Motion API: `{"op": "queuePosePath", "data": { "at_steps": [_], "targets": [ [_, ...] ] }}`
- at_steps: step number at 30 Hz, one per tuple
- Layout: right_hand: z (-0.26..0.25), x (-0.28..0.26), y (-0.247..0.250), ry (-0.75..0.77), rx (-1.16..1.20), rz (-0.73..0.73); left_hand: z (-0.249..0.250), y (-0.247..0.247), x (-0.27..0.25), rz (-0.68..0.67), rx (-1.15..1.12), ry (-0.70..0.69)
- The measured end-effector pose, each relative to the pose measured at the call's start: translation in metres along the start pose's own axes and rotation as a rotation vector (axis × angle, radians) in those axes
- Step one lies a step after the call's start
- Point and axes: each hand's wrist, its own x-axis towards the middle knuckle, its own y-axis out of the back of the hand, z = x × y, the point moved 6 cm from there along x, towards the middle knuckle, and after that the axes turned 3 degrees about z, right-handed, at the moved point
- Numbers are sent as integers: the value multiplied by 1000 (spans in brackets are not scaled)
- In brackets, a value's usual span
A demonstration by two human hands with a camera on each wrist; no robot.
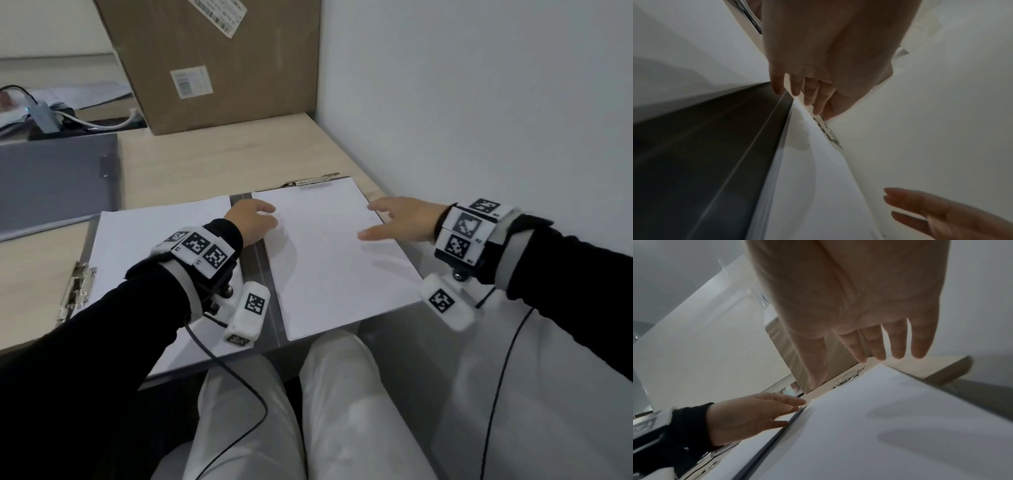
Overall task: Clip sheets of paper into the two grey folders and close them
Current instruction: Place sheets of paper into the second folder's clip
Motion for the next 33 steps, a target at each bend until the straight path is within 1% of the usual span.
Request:
{"op": "queuePosePath", "data": {
  "at_steps": [3,7,10,13,16,19,21,22,23,24,26,28,33],
  "targets": [
    [-21,37,-1,-7,-17,71,0,5,17,-36,82,-4],
    [-40,87,-3,-101,-5,86,-2,9,35,-111,272,-54],
    [-45,109,0,-183,11,111,-3,8,40,-184,359,-97],
    [-50,123,1,-164,21,102,-6,9,45,-225,413,-126],
    [-47,143,0,-167,139,154,-10,9,48,-245,420,-141],
    [-53,138,3,-137,272,206,-14,7,48,-277,383,-155],
    [-59,132,6,-71,356,265,-15,6,48,-290,381,-168],
    [-64,129,9,-8,380,289,-16,6,48,-292,386,-172],
    [-73,127,10,63,364,289,-16,6,49,-292,390,-176],
    [-84,124,8,141,321,259,-16,6,49,-289,392,-178],
    [-106,123,-5,270,151,125,-16,6,49,-283,385,-183],
    [-115,129,-20,308,-26,18,-16,6,48,-280,368,-189],
    [-115,131,-34,334,-435,-42,-16,5,47,-286,389,-200]
  ]
}}
